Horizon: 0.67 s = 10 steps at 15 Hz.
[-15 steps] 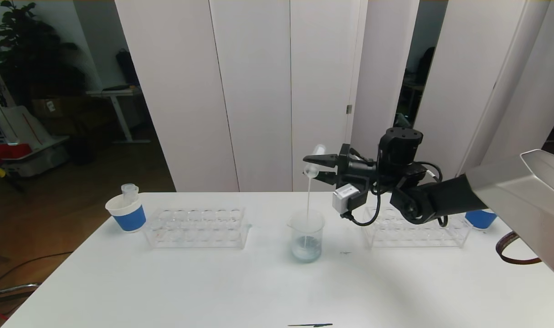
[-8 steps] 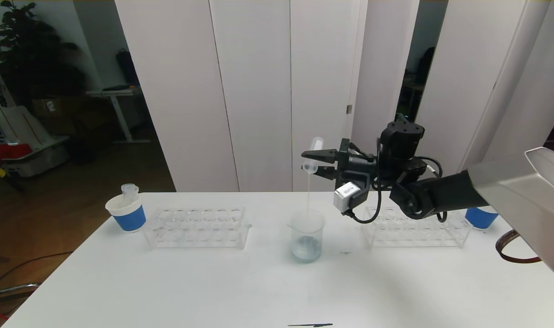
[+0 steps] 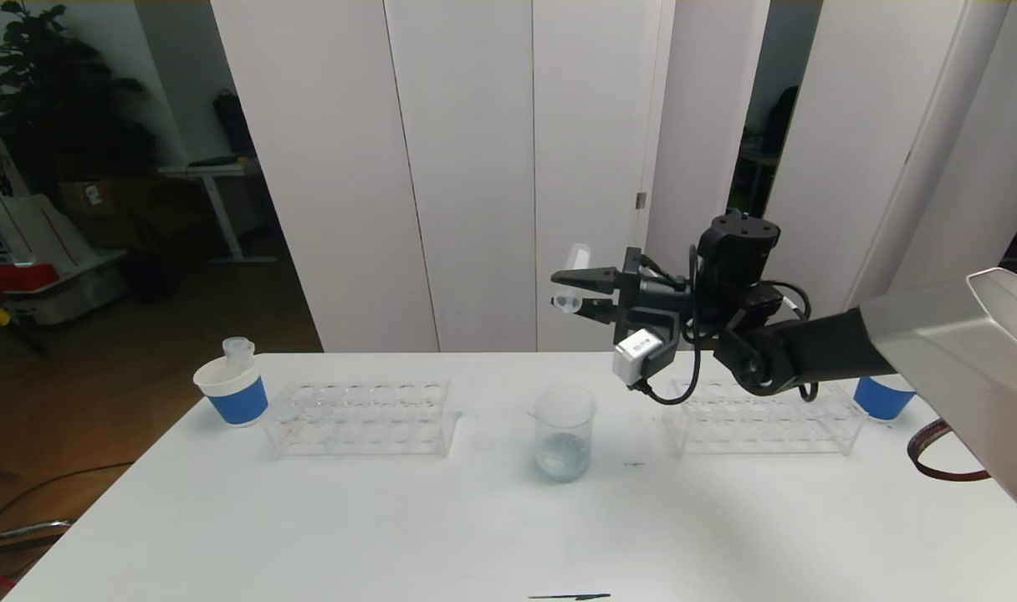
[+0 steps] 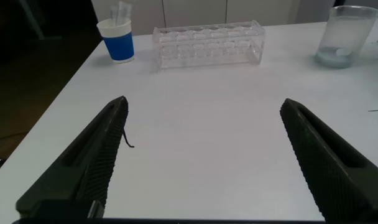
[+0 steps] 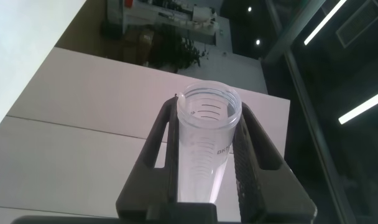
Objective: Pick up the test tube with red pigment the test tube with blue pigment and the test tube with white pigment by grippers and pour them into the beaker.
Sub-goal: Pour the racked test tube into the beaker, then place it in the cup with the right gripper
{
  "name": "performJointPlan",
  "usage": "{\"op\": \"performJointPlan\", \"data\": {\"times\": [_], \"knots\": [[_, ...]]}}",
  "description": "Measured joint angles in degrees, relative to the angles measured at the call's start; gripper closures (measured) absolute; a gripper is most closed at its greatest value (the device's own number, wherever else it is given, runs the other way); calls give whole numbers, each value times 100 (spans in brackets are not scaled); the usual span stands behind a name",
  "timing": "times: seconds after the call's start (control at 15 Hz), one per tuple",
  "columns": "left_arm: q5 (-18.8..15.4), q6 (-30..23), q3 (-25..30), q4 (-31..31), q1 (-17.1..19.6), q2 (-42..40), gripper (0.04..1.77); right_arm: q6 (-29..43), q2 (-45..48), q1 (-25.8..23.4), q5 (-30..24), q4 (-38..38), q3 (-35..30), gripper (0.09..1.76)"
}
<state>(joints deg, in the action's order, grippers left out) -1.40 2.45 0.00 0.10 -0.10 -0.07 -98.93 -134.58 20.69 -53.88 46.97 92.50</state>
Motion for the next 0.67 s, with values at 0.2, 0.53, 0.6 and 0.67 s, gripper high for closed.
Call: {"op": "performJointPlan", "data": {"times": [0.2,0.53,0.6,0.67], "knots": [[2,0,0,0,0,0,6,267,60,43,300,-6,11,127],[0,2,0,-2,0,0,6,1147,294,111,636,84,-33,127],[0,-2,0,-2,0,0,6,1423,339,113,866,85,-35,127],[0,2,0,0,0,0,6,1604,383,119,1023,88,-37,127]]}}
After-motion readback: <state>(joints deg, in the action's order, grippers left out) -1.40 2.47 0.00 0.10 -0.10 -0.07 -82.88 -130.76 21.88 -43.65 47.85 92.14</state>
